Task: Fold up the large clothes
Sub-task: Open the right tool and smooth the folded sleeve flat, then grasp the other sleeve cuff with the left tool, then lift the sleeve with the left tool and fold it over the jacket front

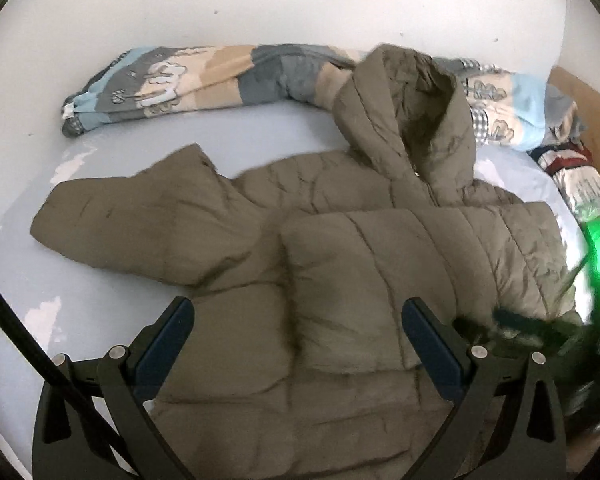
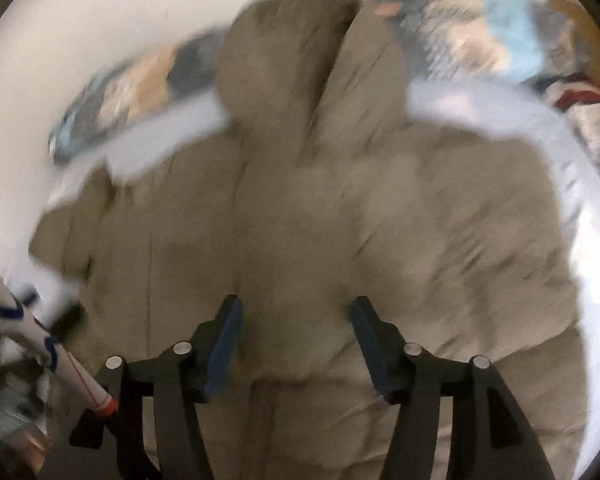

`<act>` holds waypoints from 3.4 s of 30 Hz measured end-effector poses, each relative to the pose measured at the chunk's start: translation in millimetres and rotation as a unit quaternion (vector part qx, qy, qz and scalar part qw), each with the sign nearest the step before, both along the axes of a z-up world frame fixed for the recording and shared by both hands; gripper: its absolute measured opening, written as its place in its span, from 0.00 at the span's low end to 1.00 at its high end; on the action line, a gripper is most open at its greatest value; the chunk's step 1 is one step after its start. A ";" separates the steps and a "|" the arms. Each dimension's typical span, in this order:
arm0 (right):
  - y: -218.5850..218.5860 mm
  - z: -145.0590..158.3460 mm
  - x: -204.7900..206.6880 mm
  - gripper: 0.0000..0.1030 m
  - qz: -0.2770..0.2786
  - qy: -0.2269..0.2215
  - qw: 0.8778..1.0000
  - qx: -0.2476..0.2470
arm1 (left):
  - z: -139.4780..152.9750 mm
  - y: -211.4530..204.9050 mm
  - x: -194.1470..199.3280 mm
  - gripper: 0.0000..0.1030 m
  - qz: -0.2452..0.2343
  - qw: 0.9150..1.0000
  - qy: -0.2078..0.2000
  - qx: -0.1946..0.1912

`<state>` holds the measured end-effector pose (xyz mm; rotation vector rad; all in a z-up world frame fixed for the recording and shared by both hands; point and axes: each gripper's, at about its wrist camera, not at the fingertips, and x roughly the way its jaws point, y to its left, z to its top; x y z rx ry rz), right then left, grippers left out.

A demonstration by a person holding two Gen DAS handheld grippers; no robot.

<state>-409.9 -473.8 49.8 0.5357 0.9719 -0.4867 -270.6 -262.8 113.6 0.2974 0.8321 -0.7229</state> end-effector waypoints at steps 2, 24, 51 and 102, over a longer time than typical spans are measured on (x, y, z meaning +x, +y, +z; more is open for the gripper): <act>11.6 -5.5 1.3 0.62 0.002 0.023 0.999 -0.026 | 7.1 11.3 8.7 1.00 0.007 1.000 0.008 -0.011; 50.2 62.3 -67.2 0.68 -0.006 -0.101 0.995 -0.004 | -0.2 190.6 227.8 1.00 0.232 0.969 0.058 -0.064; 18.6 37.2 -59.5 0.68 -0.014 -0.079 0.997 0.004 | -102.0 253.9 374.0 0.29 0.329 0.890 0.178 -0.262; -95.7 117.4 -229.5 0.68 -0.248 -0.220 0.943 -0.013 | 63.1 -138.2 -103.8 0.18 -0.180 0.975 0.011 -0.132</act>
